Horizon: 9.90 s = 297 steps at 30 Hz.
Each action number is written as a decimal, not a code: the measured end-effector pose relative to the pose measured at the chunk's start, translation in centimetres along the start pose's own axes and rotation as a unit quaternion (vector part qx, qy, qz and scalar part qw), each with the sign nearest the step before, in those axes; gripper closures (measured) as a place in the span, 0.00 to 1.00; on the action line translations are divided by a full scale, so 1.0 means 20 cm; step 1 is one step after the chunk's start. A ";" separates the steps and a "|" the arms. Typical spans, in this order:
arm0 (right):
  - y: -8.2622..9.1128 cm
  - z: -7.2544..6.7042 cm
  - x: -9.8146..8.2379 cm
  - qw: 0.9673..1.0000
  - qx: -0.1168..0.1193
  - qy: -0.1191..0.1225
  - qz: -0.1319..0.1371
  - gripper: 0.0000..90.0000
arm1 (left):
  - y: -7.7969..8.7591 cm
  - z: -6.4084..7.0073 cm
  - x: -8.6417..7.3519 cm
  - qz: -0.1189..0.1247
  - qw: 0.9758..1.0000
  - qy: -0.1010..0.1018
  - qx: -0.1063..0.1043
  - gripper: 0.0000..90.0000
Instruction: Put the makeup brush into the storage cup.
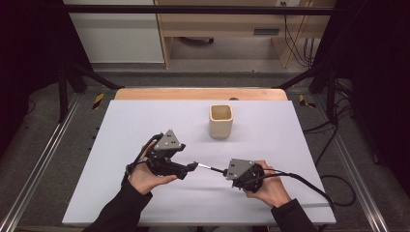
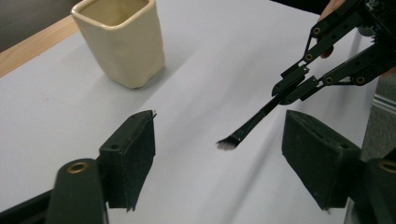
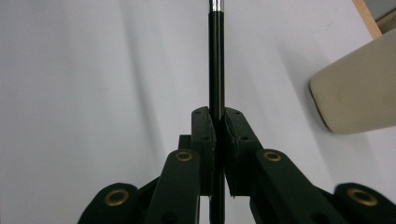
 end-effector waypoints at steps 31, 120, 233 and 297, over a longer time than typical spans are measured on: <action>0.02 0.02 -0.03 0.990 -0.040 -0.084 0.101 0.93 | -0.07 -0.05 -0.24 0.090 0.988 0.126 -0.008 0.14; -0.01 -0.01 0.06 0.974 -0.045 -0.123 0.185 0.59 | -0.19 0.19 -0.03 0.145 0.976 0.141 -0.082 0.93; 0.34 0.51 0.10 0.898 -0.130 -0.261 0.329 0.93 | 0.16 -0.35 -0.44 0.113 0.980 0.133 0.100 0.08; -0.02 0.92 0.19 0.871 -0.169 -0.320 0.333 0.93 | 0.13 -0.38 -0.53 0.091 0.982 0.128 0.104 0.07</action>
Point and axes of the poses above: each handheld gripper's, and its own axes: y roughly backward along the jaws, x roughly out of its top, z roughly to its right, the point moved 4 cm from there along -y, roughly forward along the jaws, and after that the axes turned 11 degrees about x, right-handed, at the moved point
